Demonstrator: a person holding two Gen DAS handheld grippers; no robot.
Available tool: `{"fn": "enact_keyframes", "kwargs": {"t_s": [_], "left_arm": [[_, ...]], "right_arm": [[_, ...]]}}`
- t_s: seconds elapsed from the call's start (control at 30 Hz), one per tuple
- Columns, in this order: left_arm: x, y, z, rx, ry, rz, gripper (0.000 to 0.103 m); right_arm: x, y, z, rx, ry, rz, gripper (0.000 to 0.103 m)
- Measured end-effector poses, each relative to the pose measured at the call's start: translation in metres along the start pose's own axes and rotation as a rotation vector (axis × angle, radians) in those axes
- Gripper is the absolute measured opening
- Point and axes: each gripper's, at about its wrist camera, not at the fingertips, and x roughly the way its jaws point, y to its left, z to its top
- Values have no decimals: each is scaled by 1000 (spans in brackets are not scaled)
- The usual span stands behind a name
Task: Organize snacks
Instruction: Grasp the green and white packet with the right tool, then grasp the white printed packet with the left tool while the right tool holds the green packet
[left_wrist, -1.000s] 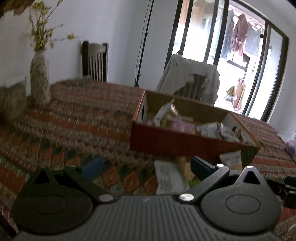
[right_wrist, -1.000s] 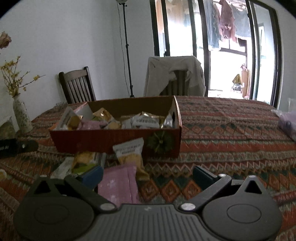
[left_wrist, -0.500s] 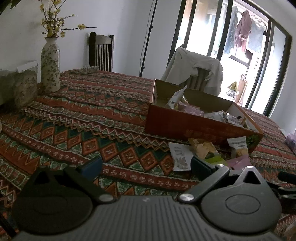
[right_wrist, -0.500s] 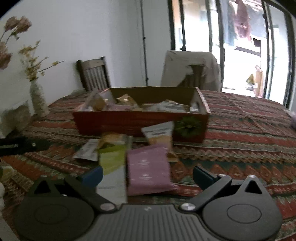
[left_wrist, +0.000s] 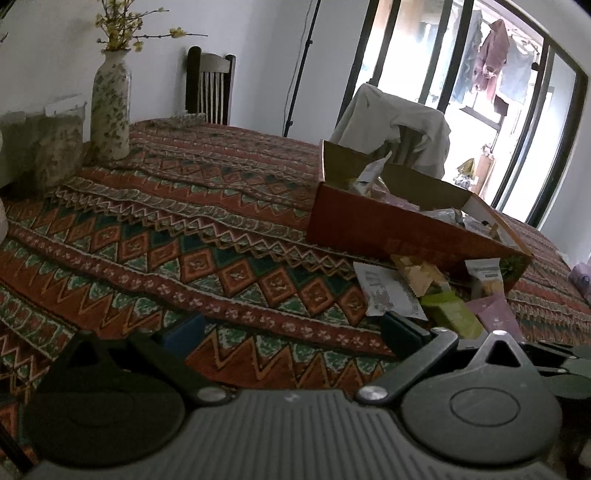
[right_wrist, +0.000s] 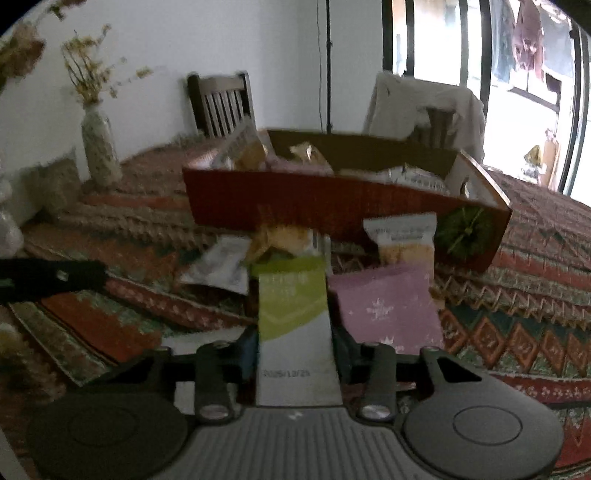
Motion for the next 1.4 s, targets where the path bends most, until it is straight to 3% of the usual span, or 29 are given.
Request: {"fn": "enact_keyframes", "kwargs": {"t_s": [0.23, 0.5, 0.67, 0.83, 1.17, 1.27, 1.4], "left_arm": [[0, 2, -1, -8, 9, -13, 103], [-3, -11, -3, -5, 29, -8, 103], [-1, -37, -6, 20, 61, -8, 103], [4, -74, -15, 67, 122, -47, 103], [18, -132, -24, 128, 148, 53, 103], [26, -136, -26, 108, 173, 130, 103], [35, -137, -26, 83, 197, 140, 103]], "right_arm": [[1, 7, -2, -28, -16, -12, 35], [-34, 2, 0, -25, -152, -39, 34], [-63, -19, -4, 14, -222, -66, 34], [-77, -51, -16, 79, -238, -103, 34], [-88, -94, -43, 174, -268, -136, 34], [-90, -95, -49, 162, -278, -136, 34], [-89, -99, -52, 173, -278, -122, 35]]}}
